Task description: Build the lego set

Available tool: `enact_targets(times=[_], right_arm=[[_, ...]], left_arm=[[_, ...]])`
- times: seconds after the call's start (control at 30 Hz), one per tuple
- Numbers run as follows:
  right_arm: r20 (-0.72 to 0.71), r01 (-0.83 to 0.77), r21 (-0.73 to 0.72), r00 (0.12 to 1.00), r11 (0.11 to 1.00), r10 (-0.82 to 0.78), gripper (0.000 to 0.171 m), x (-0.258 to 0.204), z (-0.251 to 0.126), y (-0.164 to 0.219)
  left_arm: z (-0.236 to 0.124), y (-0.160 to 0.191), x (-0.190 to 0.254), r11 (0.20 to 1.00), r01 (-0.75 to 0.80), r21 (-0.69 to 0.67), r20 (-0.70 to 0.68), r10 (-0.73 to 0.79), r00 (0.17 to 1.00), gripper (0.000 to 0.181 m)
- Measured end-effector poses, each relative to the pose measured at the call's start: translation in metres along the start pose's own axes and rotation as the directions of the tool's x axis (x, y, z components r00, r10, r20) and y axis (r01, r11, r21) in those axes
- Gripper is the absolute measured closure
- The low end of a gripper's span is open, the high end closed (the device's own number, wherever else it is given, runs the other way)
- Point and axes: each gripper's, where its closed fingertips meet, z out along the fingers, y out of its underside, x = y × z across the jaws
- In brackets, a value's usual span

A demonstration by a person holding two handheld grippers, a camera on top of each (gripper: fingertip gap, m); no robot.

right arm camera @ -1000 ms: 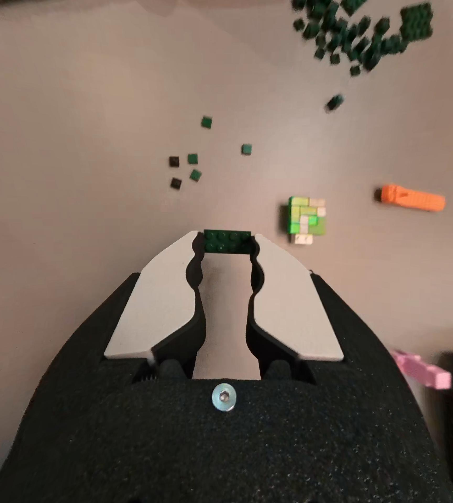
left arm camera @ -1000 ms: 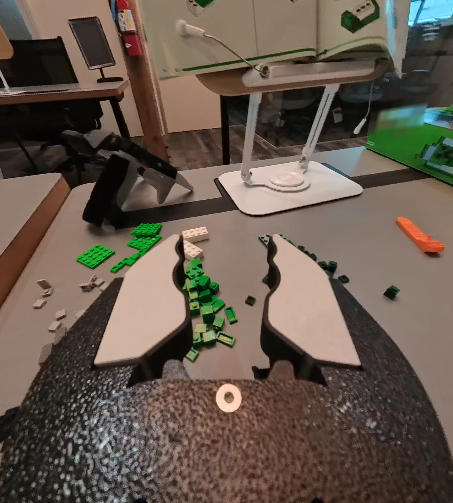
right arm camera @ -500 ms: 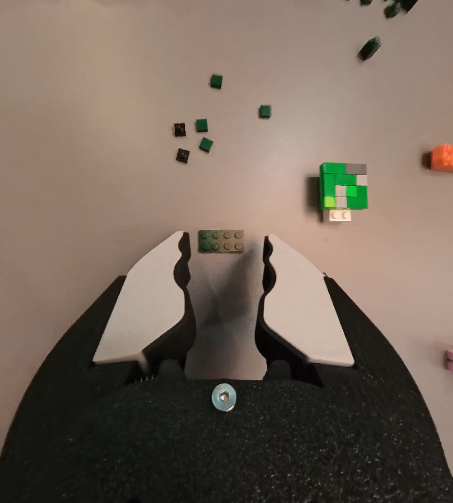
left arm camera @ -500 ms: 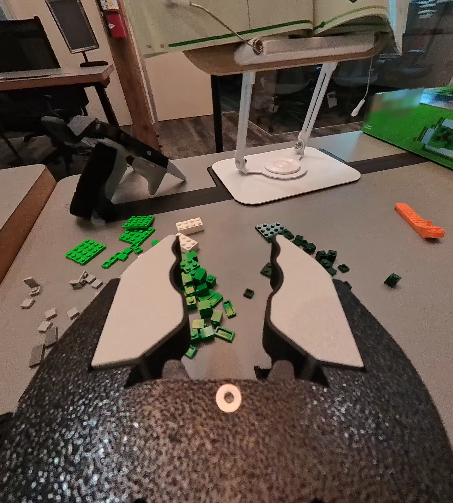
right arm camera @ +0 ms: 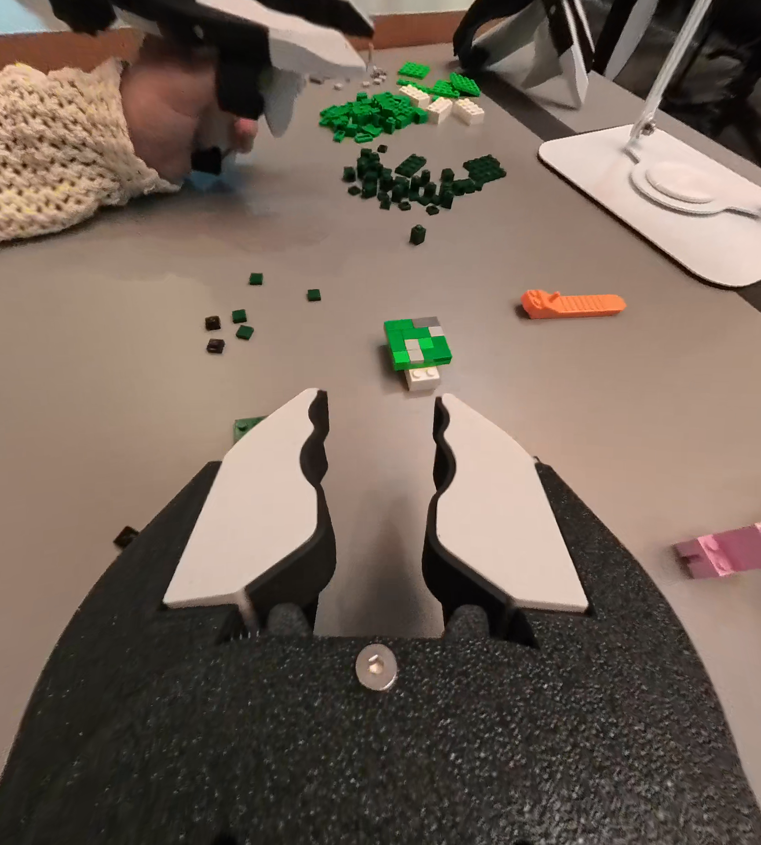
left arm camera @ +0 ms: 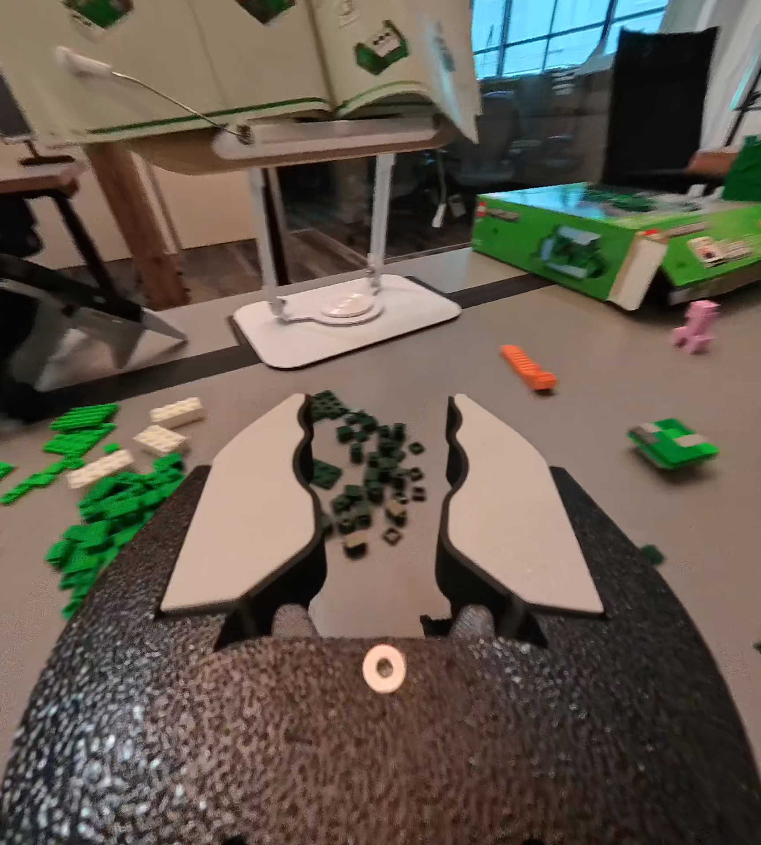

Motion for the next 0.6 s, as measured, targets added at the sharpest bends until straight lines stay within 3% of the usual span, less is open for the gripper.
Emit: enact_targets(times=[0.27,0.47,0.6], right_arm=[[-0.071,0.027,0.11,0.997,0.994,-0.02,0.132,0.002,-0.006,-0.01],[-0.032,-0.003,0.116,0.999,0.993,0.006,0.133,0.001,-0.006,-0.011],[-0.024,-0.012,0.107,1.0,0.994,0.014,0.133,0.001,-0.005,-0.01]], left_arm=[[-0.01,0.001,0.051,0.999,-0.028,-0.018,-0.166,0.024,0.986,0.125],[-0.004,0.0,0.061,0.981,-0.191,0.031,-0.163,0.193,0.967,0.134],[-0.003,0.003,0.069,0.976,-0.215,0.028,-0.198,0.216,0.956,0.135]])
